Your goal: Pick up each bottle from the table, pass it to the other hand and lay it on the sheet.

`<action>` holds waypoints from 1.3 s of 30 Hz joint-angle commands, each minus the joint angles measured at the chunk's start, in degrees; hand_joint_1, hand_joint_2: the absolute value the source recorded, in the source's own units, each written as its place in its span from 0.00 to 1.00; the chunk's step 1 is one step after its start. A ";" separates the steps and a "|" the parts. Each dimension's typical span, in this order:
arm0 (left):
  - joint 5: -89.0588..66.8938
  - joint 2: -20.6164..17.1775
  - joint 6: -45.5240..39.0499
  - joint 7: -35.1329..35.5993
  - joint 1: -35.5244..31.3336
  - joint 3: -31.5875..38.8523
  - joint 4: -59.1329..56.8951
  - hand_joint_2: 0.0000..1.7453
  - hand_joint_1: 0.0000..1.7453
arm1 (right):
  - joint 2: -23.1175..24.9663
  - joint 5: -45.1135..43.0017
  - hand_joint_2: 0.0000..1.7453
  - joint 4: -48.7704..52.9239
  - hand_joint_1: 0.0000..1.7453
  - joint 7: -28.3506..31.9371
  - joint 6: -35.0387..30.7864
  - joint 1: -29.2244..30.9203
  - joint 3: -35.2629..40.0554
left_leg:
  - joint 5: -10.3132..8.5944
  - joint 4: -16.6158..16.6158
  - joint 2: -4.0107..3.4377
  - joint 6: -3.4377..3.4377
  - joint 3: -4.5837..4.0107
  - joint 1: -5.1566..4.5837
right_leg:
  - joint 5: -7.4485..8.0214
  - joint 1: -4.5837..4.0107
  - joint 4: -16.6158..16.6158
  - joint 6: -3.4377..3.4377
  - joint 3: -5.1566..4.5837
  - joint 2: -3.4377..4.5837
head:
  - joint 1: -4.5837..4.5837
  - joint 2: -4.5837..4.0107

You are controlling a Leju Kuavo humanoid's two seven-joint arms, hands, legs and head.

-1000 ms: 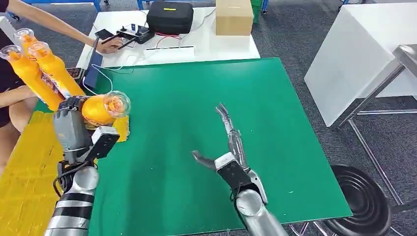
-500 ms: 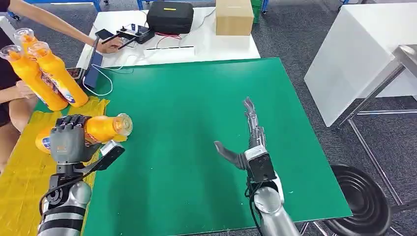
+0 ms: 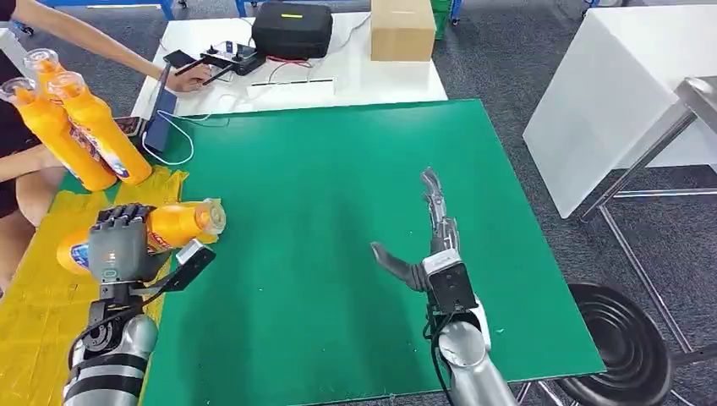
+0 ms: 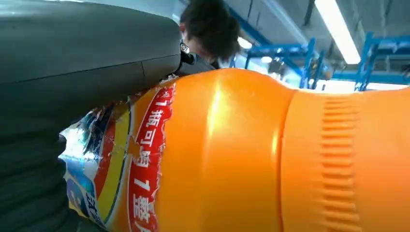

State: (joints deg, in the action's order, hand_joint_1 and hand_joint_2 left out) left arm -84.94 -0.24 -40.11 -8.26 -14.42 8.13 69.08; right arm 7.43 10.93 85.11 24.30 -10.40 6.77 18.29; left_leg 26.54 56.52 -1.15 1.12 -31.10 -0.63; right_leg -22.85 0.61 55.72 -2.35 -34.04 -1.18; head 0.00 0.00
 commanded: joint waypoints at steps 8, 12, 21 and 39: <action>-0.36 -2.74 0.11 1.89 -9.22 1.46 -26.96 1.00 1.00 | -2.70 1.63 1.00 -4.19 0.00 -0.47 -0.28 3.81 5.52 | 0.04 -0.03 0.05 -0.09 0.20 0.11 | -0.02 -0.08 -0.07 0.05 0.24 0.08 | -0.02 0.00; 1.62 -2.25 0.11 -0.05 -9.88 2.60 -29.70 1.00 0.00 | -2.87 1.65 1.00 -4.76 0.00 -0.46 -0.18 3.99 6.10 | 0.07 0.01 0.10 -0.10 0.20 0.14 | -0.05 -0.11 -0.06 0.06 0.27 0.07 | -0.02 0.00; 0.49 -2.63 0.11 1.66 -10.90 2.58 -35.89 1.00 0.00 | -3.24 2.32 1.00 -5.59 0.00 -0.44 -0.12 4.41 6.76 | 0.03 -0.01 0.06 -0.09 0.12 0.10 | -0.01 -0.07 -0.05 0.06 0.17 0.09 | -0.02 0.00; 11.65 1.17 0.11 -9.97 -11.47 10.32 -35.02 1.00 0.00 | -2.91 3.33 1.00 -5.56 0.00 -0.66 -1.11 4.14 6.58 | 0.05 0.00 0.09 -0.09 0.20 0.10 | -0.03 -0.08 -0.04 0.05 0.25 0.06 | -0.02 0.00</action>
State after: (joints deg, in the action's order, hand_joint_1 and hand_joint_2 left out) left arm -73.66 -0.76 -40.46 -17.88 -23.36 15.26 38.12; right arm 5.84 14.23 82.66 23.91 -11.28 8.81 23.52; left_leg 26.52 56.51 -1.14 1.11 -31.03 -0.63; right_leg -22.84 0.62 55.73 -2.34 -33.97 -1.16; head -0.02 0.00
